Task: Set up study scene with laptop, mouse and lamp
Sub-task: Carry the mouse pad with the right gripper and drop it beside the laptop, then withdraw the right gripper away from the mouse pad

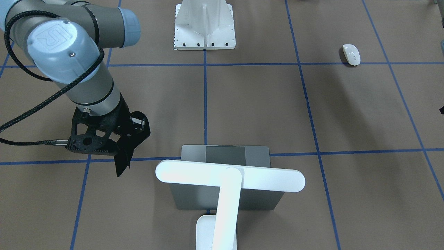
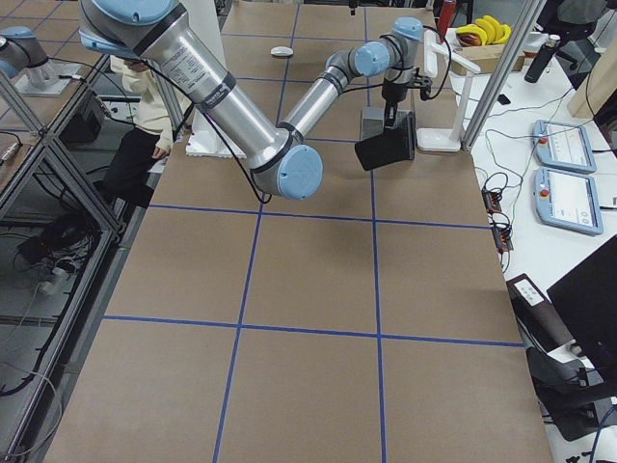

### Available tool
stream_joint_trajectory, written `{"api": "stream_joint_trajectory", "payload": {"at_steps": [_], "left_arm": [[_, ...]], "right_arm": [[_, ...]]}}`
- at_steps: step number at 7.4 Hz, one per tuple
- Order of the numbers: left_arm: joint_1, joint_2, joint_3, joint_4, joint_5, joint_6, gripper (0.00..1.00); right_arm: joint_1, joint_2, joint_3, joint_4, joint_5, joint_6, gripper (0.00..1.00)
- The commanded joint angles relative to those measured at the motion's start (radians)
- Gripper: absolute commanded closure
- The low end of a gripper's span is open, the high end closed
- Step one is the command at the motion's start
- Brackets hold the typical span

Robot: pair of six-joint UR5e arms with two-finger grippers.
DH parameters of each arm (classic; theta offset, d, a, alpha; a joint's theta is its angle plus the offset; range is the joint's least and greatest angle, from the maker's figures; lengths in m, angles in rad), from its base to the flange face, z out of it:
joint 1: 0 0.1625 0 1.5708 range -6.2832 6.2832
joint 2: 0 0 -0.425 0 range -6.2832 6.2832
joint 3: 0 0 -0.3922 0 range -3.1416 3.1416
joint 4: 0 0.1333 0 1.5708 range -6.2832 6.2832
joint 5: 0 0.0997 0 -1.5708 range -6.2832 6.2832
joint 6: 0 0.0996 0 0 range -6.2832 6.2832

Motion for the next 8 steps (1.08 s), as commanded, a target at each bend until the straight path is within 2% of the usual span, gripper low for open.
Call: {"api": "stream_joint_trajectory", "payload": {"at_steps": [1, 3, 4, 6, 8], "left_arm": [[-0.001, 0.000, 0.000, -0.001, 0.000, -0.001, 0.00], [0.001, -0.003, -0.002, 0.000, 0.006, -0.033, 0.00], [-0.001, 0.003, -0.037, -0.001, 0.009, -0.110, 0.00], [0.015, 0.116, -0.199, 0.000, 0.030, -0.278, 0.00], [0.047, 0.222, -0.302, -0.003, 0.031, -0.385, 0.00]], "right_arm": [[-0.003, 0.003, -0.002, 0.000, -0.002, 0.006, 0.00], [-0.007, -0.015, 0.005, 0.000, 0.000, 0.000, 0.00], [-0.006, -0.110, 0.071, 0.000, 0.003, -0.044, 0.00], [0.003, -0.315, 0.227, 0.000, 0.002, -0.165, 0.00], [0.006, -0.403, 0.281, 0.000, -0.001, -0.190, 0.00]]}}
